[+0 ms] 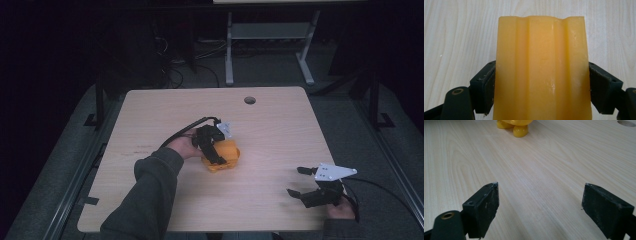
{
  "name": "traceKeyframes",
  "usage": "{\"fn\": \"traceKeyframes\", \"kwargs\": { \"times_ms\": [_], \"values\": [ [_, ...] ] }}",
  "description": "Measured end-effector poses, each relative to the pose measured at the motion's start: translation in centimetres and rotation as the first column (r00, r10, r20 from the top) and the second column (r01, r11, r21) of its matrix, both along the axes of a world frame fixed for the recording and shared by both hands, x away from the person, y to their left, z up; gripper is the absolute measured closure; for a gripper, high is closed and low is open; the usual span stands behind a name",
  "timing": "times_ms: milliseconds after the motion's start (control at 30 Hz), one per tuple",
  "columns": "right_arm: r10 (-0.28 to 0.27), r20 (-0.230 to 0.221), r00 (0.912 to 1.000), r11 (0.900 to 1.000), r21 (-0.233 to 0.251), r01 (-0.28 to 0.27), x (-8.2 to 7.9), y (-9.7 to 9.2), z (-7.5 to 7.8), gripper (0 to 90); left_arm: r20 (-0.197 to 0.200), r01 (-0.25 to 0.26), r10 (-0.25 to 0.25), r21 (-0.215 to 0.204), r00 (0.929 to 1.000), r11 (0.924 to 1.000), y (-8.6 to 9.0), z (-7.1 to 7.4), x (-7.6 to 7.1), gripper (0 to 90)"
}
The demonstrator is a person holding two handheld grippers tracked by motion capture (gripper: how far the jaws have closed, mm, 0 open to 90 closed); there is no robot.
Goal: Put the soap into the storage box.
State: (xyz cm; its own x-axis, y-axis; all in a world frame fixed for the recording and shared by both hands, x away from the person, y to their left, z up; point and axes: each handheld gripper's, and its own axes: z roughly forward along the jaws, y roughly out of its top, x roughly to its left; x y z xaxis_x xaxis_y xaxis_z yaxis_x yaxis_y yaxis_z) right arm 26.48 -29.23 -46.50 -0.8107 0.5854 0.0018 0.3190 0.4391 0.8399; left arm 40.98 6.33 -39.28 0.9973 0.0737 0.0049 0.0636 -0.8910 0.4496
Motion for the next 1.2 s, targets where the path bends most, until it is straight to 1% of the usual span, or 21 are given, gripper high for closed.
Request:
{"fn": "traceKeyframes", "kwargs": {
  "times_ms": [167,267,433,467,533,700,867,1033,1200],
  "values": [
    [0.001,-0.001,1.0,1.0,-0.001,-0.001,0.0,0.0,0.0,13.7,0.012,0.002,-0.003,0.006,0.9999,1.0,-0.1,0.0,-0.1,20.3],
    [0.001,-0.001,1.0,1.0,-0.001,-0.001,0.0,0.0,0.0,13.7,0.005,-0.002,0.002,0.003,1.0,1.0,0.0,0.0,-0.1,20.3],
    [0.005,0.004,1.0,1.0,-0.005,-0.005,0.1,0.1,0.0,13.7,0.006,-0.005,0.004,0.003,1.0,1.0,0.0,0.1,-0.1,20.2],
    [0.005,0.004,1.0,1.0,-0.005,-0.005,0.1,0.1,0.0,13.7,0.014,0.001,-0.001,0.007,0.9999,1.0,0.0,0.1,-0.1,20.2],
    [0.005,0.005,1.0,1.0,-0.005,-0.005,0.1,0.1,0.0,13.7,0.016,0.0,0.0,0.009,0.9999,1.0,0.0,0.1,-0.1,20.3],
    [0.006,0.0,1.0,0.9999,-0.009,-0.006,0.1,0.2,0.0,13.7,0.018,-0.007,0.007,-0.001,0.9998,1.0,0.2,0.3,-0.2,19.8],
    [0.006,0.0,1.0,1.0,-0.008,-0.006,0.1,0.2,-0.1,13.7,0.028,-0.013,0.014,-0.033,0.9995,0.9994,0.5,1.0,-0.3,18.6],
    [0.003,-0.005,1.0,0.9999,-0.01,-0.004,0.1,0.3,-0.1,13.7,0.031,-0.013,0.013,-0.026,0.9994,0.9996,0.6,1.1,-0.3,18.7],
    [0.005,-0.007,1.0,0.9999,-0.012,-0.005,0.1,0.4,-0.1,13.7,0.041,-0.017,0.018,-0.033,0.999,0.9993,0.7,1.4,-0.5,18.7]
  ]
}}
